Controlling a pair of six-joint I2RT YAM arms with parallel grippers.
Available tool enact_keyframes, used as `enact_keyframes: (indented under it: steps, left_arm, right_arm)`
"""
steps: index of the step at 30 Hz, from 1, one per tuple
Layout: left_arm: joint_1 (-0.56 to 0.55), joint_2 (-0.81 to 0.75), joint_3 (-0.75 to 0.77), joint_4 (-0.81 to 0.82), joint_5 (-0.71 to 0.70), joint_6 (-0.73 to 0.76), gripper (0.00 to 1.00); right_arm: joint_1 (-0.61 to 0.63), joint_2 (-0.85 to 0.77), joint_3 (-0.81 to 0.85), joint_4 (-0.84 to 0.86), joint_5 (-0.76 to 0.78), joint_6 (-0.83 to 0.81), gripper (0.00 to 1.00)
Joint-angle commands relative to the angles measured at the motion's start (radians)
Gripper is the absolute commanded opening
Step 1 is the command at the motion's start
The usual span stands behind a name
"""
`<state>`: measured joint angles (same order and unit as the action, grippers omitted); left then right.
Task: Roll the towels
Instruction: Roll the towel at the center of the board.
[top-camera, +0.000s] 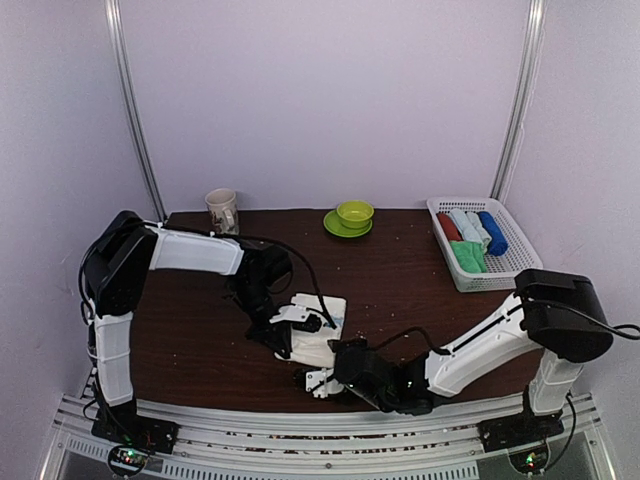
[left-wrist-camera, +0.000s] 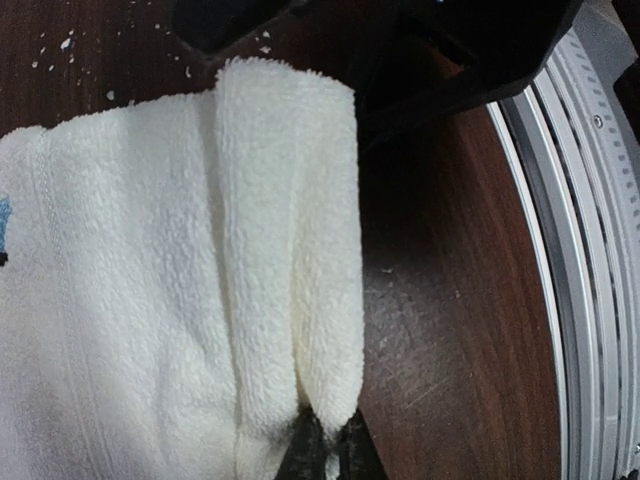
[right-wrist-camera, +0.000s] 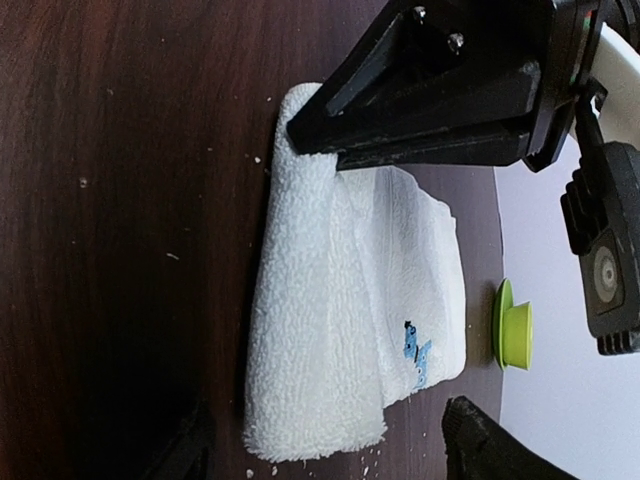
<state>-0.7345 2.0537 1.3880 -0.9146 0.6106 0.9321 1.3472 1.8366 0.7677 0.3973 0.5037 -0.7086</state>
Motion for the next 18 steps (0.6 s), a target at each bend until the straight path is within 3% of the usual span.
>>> enact_keyframes:
  steps: [1,4,11,14,18]
  left_arm:
    - [0.015,0.026,0.018,-0.044,0.039,0.009,0.00]
    - [0.019,0.031,0.020,-0.055,0.045,0.021,0.00]
    - [0.023,0.033,0.019,-0.071,0.051,0.038,0.00]
    - [0.023,0.031,0.021,-0.078,0.059,0.046,0.00]
    - [0.023,0.023,0.023,-0.078,0.062,0.052,0.00]
  right_arm:
    - [0.004,0.055,0.025,0.016,0.045,-0.022,0.73]
    - [-0.004,0.092,0.051,0.010,0.063,-0.019,0.62]
    - [-0.031,0.125,0.078,-0.009,0.044,0.002,0.51]
    - [-0.045,0.129,0.093,-0.045,0.019,0.019,0.39]
    - [-0.053,0.128,0.114,-0.106,-0.034,0.035,0.16]
